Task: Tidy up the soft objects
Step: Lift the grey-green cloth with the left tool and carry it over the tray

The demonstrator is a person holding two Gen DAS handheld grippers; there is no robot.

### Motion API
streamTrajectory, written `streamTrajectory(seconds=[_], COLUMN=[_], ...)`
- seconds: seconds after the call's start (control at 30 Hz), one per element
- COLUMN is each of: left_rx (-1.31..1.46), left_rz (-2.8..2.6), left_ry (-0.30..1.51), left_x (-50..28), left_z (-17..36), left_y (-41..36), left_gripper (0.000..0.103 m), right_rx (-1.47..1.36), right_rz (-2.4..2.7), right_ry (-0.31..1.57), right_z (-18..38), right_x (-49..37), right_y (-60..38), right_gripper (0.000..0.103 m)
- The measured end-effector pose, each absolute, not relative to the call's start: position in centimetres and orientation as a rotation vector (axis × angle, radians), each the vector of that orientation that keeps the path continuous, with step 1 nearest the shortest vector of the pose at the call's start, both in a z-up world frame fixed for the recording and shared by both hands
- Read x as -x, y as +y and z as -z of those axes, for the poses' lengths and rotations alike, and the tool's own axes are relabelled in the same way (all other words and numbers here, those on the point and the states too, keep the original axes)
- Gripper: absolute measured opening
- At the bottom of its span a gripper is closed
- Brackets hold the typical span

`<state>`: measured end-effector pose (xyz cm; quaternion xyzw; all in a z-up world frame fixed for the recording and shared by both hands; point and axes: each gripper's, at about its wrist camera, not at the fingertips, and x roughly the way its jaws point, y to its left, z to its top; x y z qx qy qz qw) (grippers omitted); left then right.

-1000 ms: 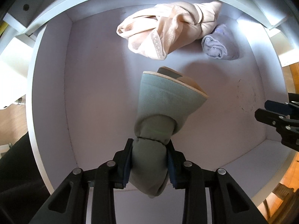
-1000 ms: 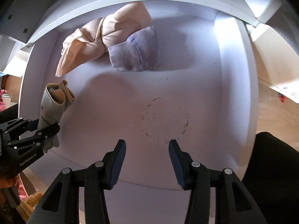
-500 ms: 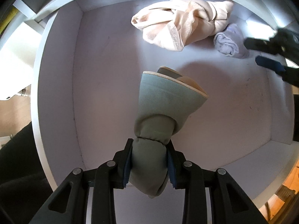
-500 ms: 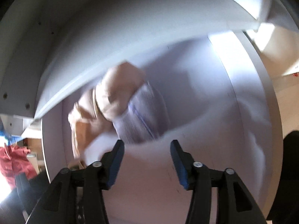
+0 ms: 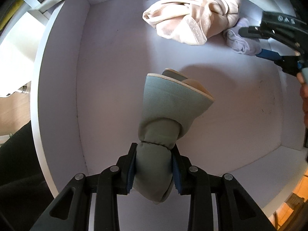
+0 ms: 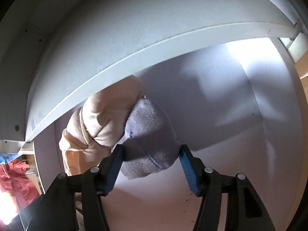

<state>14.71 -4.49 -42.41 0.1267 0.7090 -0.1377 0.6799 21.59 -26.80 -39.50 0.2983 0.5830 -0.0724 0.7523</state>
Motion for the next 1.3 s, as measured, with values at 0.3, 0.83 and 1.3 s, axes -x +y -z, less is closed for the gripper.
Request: streamTrajectory(seconds=[0.3, 0.83, 1.3], left_rx=[-0.278, -0.306, -0.331], left_rz=[0.321, 0.395, 0.524], left_ry=[1.575, 1.434, 1.268], left_x=[-14.7, -13.7, -12.8], left_z=[42.7, 37.1, 28.1], left_y=[-5.2, -6.2, -7.4], left_gripper=[0.033, 0.033, 0.033], right_rx=[-0.729, -0.788, -0.768], right_rz=[0.247, 0.185, 0.169], right_ry=[1.35, 1.304, 1.38], right_z=[39.7, 40.0, 42.1], right_x=[-15.7, -18.1, -14.5], right_y=[-29.5, -29.5, -26.5], right_gripper=[0.055, 0.049, 0.048])
